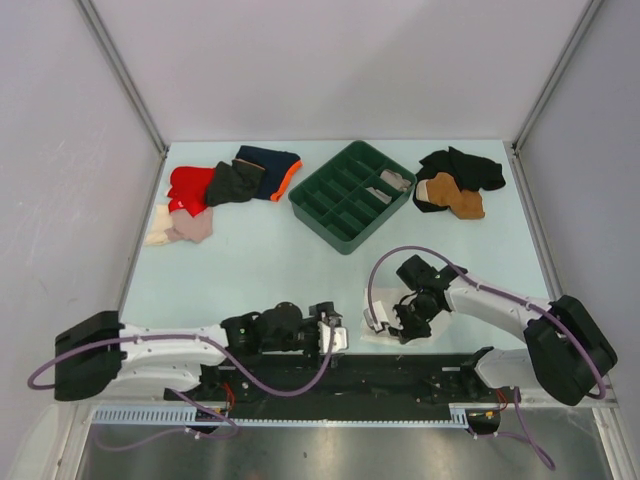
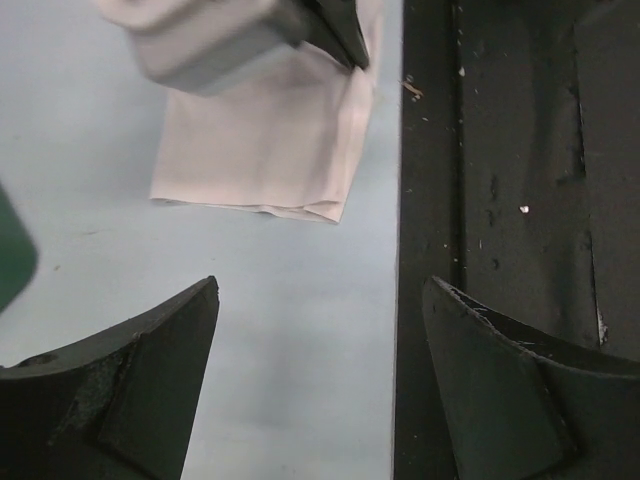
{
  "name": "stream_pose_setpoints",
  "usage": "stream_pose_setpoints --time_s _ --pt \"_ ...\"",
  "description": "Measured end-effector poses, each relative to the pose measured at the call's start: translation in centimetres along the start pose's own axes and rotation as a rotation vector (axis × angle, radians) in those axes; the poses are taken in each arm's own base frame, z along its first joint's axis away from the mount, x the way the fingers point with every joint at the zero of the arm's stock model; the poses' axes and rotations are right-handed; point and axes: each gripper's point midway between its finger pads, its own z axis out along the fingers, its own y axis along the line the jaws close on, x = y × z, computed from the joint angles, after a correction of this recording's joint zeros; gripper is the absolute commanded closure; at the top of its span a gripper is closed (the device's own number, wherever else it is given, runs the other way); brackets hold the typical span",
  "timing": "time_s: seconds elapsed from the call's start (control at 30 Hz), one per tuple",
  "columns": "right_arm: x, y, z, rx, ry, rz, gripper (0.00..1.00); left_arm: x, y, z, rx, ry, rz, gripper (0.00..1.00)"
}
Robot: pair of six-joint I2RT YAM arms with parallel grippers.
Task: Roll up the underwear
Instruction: Fold the underwear at the center of the board.
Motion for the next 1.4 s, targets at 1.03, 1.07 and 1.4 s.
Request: stream_pose_setpoints --time_s 1.03,1.07,1.4 --pt "-0.1 1.4 -1.7 -0.086 -0.13 0.107 1.0 1.9 -3.3 9.6 0.208 0.138 0.072 0.58" --pt "-0.1 1.4 -1.7 -0.087 -0.133 0.109 1.0 1.9 -3.2 9.7 0.206 0.14 0.072 0.59" --pt "-0.3 1.2 -2.1 -0.086 -0.154 0.128 1.0 2.9 -3.0 10.1 0.186 0.176 0.066 0.92"
